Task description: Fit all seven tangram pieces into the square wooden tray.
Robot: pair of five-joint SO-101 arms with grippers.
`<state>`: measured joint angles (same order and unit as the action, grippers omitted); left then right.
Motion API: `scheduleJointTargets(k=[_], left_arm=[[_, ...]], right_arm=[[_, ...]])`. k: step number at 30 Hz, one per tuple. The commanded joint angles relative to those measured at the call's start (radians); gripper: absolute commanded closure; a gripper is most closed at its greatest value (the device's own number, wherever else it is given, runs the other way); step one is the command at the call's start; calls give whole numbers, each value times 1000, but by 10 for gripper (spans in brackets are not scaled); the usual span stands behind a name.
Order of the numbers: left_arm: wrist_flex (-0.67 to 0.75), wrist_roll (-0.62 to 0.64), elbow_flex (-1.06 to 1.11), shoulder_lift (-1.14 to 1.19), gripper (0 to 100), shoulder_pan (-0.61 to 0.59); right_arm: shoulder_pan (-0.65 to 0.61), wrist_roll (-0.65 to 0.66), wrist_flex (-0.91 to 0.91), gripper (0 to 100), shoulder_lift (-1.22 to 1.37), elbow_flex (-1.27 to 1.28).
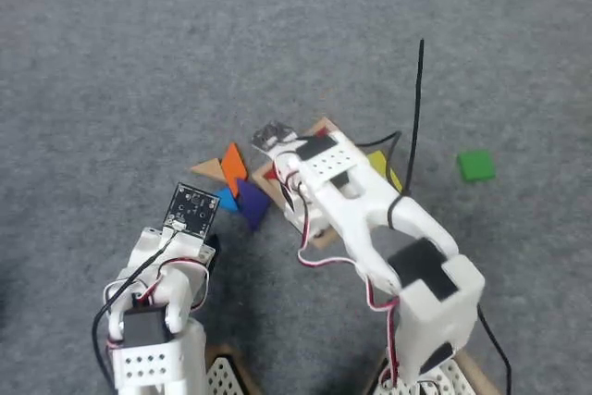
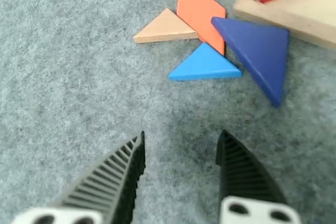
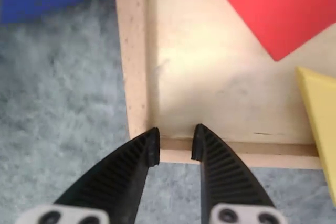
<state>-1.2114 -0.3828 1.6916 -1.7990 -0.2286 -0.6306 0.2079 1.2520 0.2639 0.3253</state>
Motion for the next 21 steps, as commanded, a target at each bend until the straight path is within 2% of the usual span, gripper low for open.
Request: scheduleJointTargets(k=[1, 7, 15, 21], left_arm=[[-2, -9, -8, -15, 793, -6], [-2, -9, -8, -15, 793, -6], [-2, -9, -8, -15, 793, -5], [-3, -8, -8, -15, 793, -5]], right_arm=[[5, 9, 5, 873, -71, 64], [108, 17, 31, 868, -259, 66], [145, 55, 90, 868, -483, 69], [437, 153, 45, 868, -403, 29]])
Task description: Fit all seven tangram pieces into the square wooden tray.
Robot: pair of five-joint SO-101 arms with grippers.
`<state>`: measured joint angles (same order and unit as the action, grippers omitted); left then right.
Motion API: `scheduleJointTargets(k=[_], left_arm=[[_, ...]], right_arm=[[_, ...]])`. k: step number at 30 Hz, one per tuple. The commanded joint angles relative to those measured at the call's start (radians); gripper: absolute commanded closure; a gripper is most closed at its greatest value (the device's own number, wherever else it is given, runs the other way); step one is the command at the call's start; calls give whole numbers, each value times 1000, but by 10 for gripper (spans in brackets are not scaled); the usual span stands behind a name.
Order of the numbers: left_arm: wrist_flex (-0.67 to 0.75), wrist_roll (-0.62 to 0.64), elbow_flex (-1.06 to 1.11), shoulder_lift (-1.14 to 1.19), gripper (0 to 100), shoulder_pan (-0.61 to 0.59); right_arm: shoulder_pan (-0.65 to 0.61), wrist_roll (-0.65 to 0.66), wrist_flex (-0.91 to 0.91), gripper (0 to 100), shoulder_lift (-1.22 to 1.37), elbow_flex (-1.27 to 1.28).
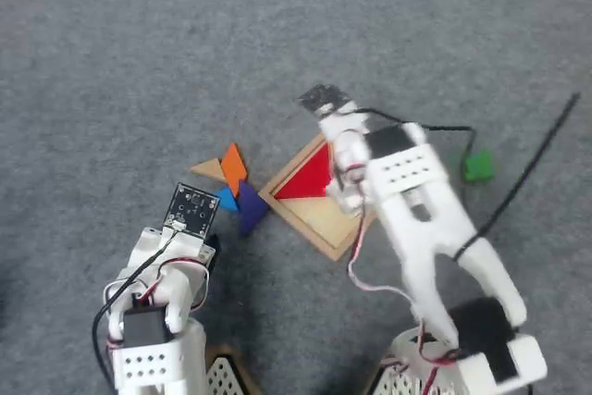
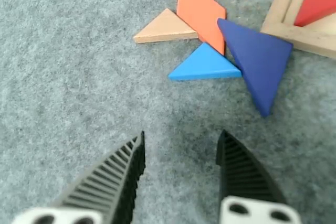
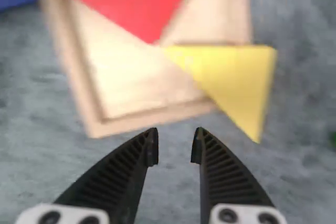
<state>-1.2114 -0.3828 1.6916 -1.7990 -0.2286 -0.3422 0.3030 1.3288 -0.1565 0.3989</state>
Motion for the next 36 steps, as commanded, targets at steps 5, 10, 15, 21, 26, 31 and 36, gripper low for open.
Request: scheduleJointTargets(k=[5, 10, 15, 21, 26, 31, 36], left_arm=[[-5, -8, -8, -15, 793, -3], [-5, -8, -8, -15, 793, -3], [-5, -8, -8, -15, 793, -3], [-3, -8, -8, -15, 793, -3], [-3, -8, -8, -15, 793, -3], [-2, -8, -8, -15, 793, -3], [-2, -8, -8, -17, 793, -2]], right_arm=[[318, 129, -64, 858, 214, -199], [340, 143, -71, 809, 398, -371], [331, 143, -59, 808, 561, -496], [285, 160, -58, 808, 662, -496], [223, 155, -53, 808, 657, -471], [170, 155, -65, 808, 590, -368], [107, 153, -67, 808, 509, -279]])
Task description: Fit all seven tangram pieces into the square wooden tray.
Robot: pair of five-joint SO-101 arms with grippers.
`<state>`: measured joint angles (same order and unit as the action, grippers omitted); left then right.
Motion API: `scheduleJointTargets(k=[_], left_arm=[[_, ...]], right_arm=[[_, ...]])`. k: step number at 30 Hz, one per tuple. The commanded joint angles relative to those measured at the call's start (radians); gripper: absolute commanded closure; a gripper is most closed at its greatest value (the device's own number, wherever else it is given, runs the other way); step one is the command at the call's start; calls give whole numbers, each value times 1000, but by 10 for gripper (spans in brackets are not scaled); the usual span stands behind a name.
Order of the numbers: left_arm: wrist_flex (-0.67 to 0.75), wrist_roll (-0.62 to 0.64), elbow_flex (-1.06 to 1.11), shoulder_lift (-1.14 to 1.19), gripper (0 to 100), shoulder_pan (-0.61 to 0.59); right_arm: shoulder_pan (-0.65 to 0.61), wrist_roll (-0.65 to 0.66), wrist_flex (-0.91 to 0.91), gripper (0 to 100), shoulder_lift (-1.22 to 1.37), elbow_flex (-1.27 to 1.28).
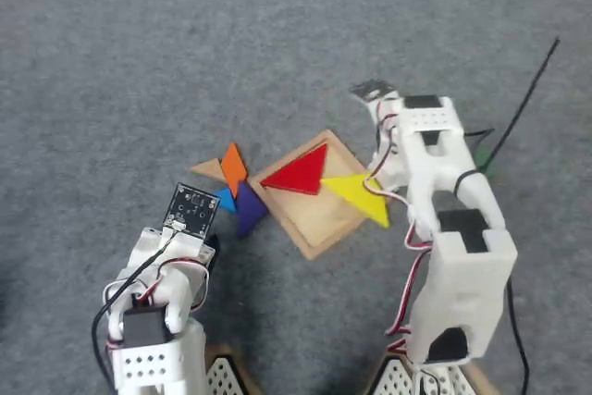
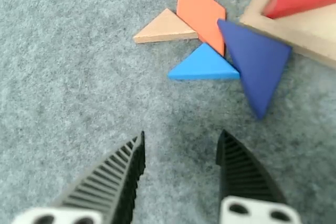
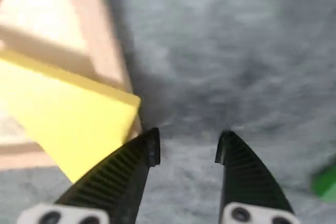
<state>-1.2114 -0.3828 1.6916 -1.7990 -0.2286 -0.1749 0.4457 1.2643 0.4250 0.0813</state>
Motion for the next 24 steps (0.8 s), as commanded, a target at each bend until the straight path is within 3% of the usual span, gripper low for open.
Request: scheduleJointTargets(k=[1, 12, 20, 24], left_arm=[[-2, -8, -8, -17, 793, -2], [-2, -8, -8, -17, 793, -2], [-2, -8, -8, -17, 793, -2], [-2, -8, -8, -17, 793, -5]], right_arm=[[-73, 3, -2, 808, -85, 48], [-90, -31, -22, 808, -231, 78], [-223, -78, -25, 807, -323, 172], [-166, -92, -56, 808, -332, 216]])
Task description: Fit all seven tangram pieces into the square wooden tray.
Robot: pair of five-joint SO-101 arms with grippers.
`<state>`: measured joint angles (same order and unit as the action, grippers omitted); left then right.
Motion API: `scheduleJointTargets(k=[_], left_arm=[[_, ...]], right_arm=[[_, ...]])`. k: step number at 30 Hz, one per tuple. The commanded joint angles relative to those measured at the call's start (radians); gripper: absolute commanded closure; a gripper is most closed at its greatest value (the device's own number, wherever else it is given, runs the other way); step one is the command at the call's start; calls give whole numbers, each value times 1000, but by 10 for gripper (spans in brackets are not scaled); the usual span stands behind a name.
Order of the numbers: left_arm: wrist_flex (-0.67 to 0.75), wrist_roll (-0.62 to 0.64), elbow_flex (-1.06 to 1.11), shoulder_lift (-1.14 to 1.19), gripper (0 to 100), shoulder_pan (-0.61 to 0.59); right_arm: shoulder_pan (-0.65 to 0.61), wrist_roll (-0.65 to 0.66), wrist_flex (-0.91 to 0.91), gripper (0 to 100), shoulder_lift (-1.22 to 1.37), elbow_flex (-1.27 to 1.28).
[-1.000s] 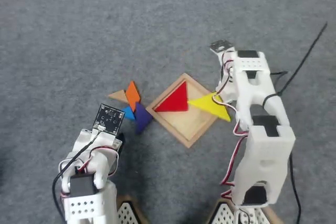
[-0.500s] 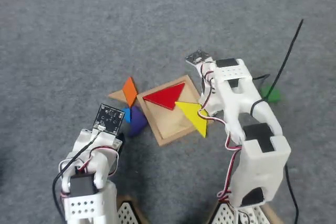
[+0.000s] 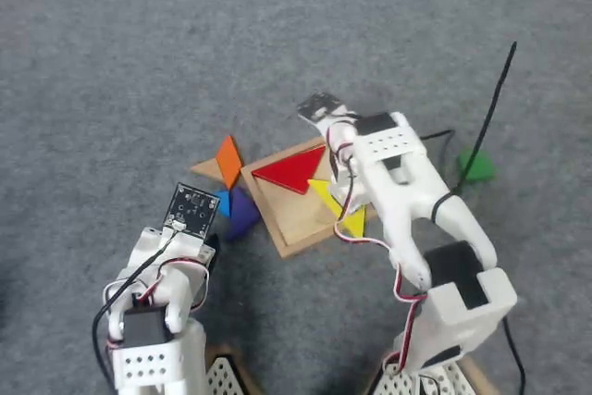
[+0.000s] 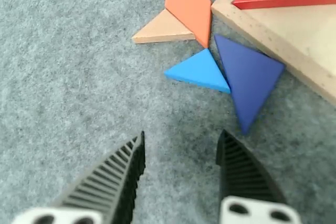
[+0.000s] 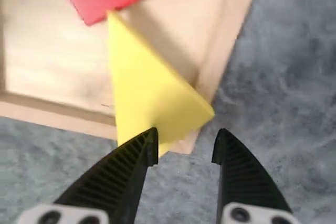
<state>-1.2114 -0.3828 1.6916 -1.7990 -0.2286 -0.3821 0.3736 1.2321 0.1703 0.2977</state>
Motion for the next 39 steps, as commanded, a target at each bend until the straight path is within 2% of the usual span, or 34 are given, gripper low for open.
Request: scheduleJointTargets(k=[1, 5, 11, 18, 24, 31, 39], left_arm=[[-2, -8, -8, -17, 793, -5], [-2, -8, -8, -17, 793, -5], [-2, -8, -8, -17, 793, -5], [-2, -8, -8, -17, 793, -5], [-2, -8, -8, -17, 793, -5], [-2, -8, -8, -17, 793, -5], [-2, -8, -8, -17, 793, -5]], right_arm=[[68, -29, -24, 808, -77, 2], [170, -35, -25, 808, -77, 3], [188, -32, -84, 808, -51, 5], [131, -26, -120, 808, 88, -9], [81, -29, -120, 808, 99, -11], [77, -35, -137, 808, 88, 11], [61, -26, -18, 808, -24, 21]])
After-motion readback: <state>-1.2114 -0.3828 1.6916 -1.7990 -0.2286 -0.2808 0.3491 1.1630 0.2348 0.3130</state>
